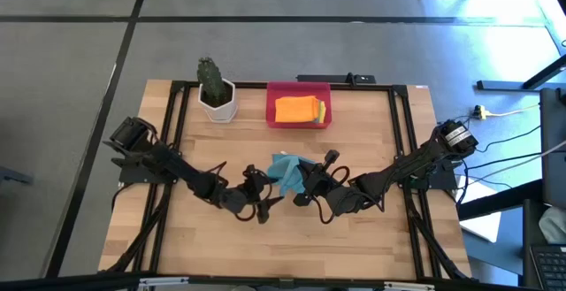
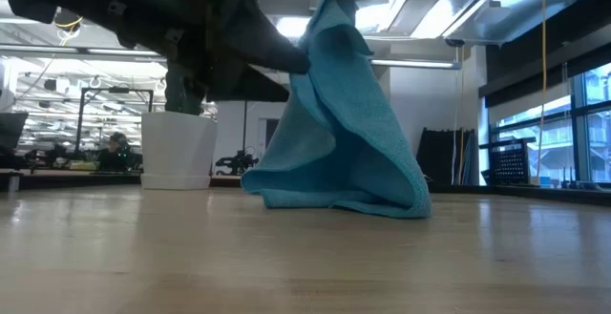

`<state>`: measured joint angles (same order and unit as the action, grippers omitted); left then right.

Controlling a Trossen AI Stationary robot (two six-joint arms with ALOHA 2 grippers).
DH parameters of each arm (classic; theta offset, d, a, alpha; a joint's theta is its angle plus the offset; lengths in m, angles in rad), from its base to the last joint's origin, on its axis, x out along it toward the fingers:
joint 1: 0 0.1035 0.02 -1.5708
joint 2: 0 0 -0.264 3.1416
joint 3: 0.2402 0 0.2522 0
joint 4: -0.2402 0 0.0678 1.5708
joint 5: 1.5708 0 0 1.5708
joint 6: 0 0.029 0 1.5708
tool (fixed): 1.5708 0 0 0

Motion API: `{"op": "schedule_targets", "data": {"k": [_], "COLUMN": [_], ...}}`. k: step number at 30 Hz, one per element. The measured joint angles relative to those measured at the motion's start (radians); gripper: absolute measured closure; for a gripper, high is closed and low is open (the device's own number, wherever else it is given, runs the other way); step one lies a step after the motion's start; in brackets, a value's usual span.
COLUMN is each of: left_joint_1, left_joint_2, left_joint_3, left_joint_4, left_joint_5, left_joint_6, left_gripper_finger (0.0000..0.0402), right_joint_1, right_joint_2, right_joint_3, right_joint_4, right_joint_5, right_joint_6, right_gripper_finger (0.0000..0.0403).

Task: Fold microfiber towels
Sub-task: Fold the blue microfiber cloth

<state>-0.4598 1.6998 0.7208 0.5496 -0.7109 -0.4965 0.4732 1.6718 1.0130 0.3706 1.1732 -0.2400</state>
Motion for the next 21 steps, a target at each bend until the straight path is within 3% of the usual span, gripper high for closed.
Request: {"op": "schedule_targets", "data": {"k": [10,14,21], "left_joint_1": [0.059,0.063,0.058], "left_joint_2": [0.046,0.046,0.041], "left_joint_3": [0.0,0.0,0.0], "left_joint_4": [0.003,0.001,-0.12], "left_joint_5": [-0.005,-0.005,-0.005], "left_joint_6": [-0.051,-0.019,0.007], "left_gripper_finger": [0.0147,0.0198,0.0331], "right_joint_1": [0.0,0.0,0.005], "right_joint_2": [0.0,0.0,0.0], "right_joint_3": [0.0,0.0,0.0], "right_joint_4": [-0.01,-0.028,-0.059], "right_joint_5": [-0.016,-0.016,-0.018], "right_joint_6": [0.0,0.0,0.009], "right_gripper_finger": [0.0393,0.0393,0.0393]}}
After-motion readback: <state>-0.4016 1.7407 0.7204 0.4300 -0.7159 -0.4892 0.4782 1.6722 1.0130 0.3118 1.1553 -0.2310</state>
